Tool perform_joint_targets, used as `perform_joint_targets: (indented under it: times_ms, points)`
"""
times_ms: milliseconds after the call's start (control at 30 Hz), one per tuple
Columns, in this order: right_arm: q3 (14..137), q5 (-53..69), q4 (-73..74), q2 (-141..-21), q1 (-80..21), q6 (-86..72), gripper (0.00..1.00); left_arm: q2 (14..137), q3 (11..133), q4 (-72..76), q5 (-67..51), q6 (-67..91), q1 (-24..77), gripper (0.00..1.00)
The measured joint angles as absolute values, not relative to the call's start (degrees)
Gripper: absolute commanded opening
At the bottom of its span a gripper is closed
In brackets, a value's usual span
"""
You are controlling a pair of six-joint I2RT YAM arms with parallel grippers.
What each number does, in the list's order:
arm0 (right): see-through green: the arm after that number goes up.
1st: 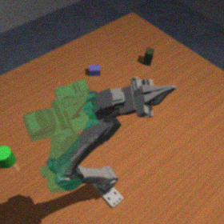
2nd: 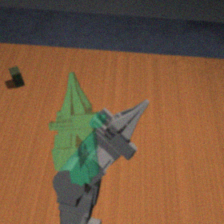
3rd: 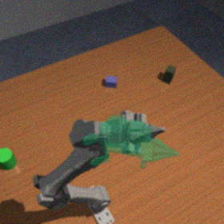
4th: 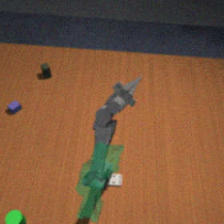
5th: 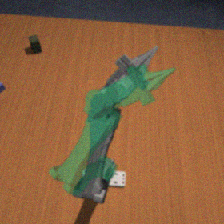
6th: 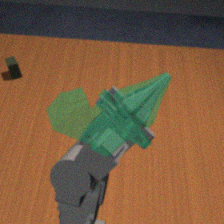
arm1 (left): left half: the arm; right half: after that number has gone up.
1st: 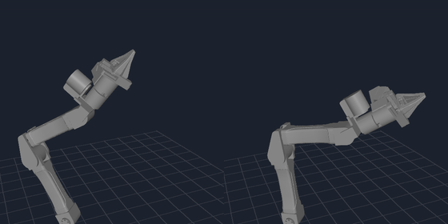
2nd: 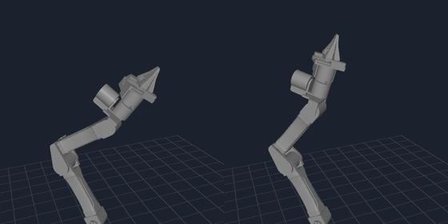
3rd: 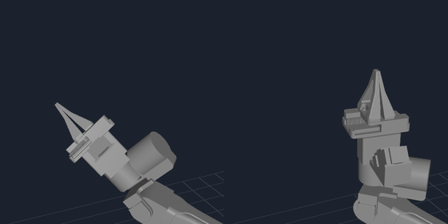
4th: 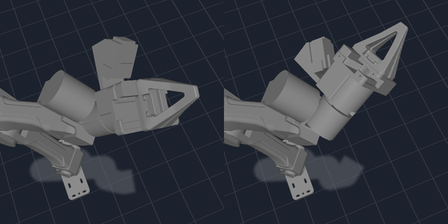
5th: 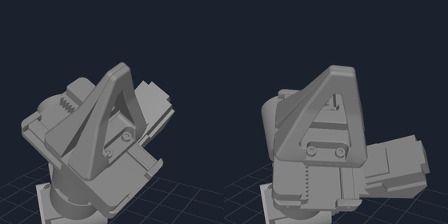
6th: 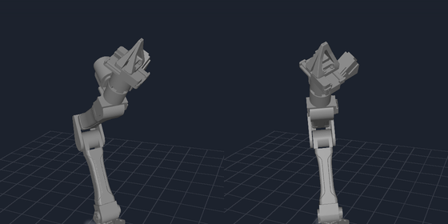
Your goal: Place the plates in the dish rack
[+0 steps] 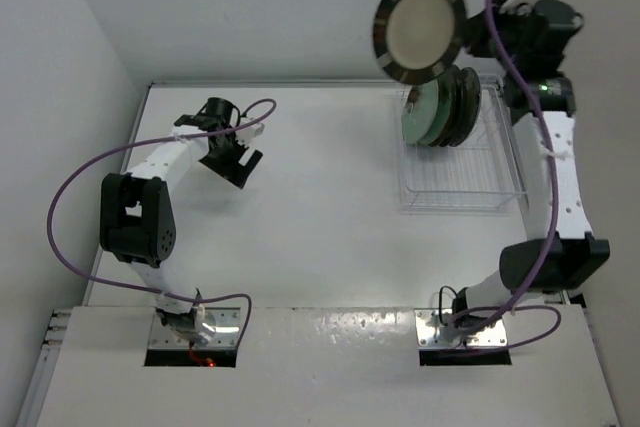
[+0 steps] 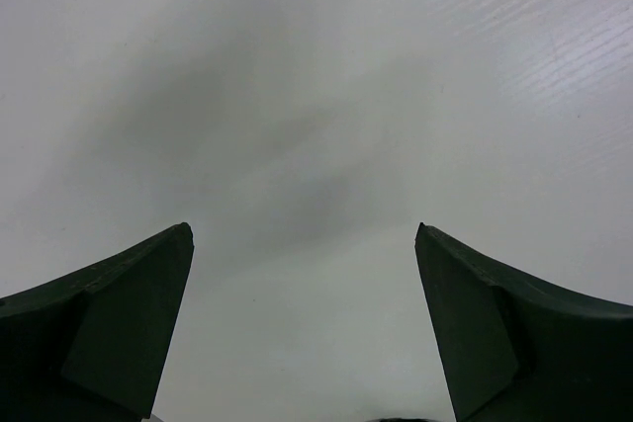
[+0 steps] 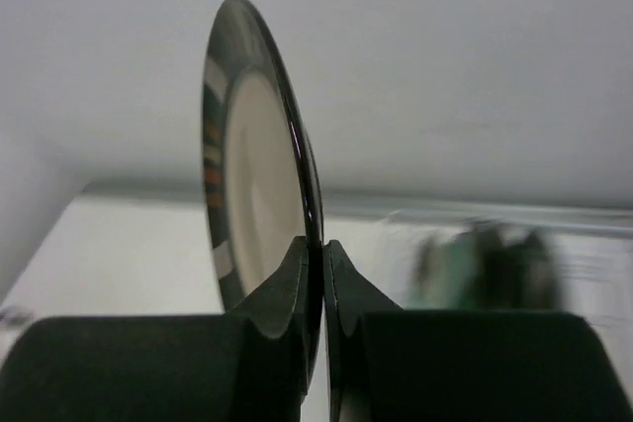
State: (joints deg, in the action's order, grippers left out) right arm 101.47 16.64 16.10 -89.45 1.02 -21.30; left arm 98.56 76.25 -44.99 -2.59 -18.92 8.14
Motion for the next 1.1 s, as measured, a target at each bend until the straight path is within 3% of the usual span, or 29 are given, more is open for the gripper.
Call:
perform_joint_targets:
  times_ms: [233, 367, 767, 1100]
  points:
    - [101.08, -6.17, 14.00, -83.53, 11.88, -9.67, 0.00, 98.56, 76.27, -45.15, -2.63, -18.92, 8.14, 1.00]
    - [97.91, -12.56, 12.73, -84.29, 17.12, -2.50, 0.00, 98.56, 76.31, -45.28, -2.81, -18.92, 8.14, 1.00]
    - [82.89, -2.20, 6.94, -92.01, 18.46, 5.52, 0.00, 98.59, 76.36, -45.80, -3.49, -18.90, 8.14, 1.00]
    - [82.04, -3.75, 2.15, -98.06, 13.43, 12.97, 0.00, 98.56, 76.36, -46.09, -3.33, -18.90, 8.14, 1.00]
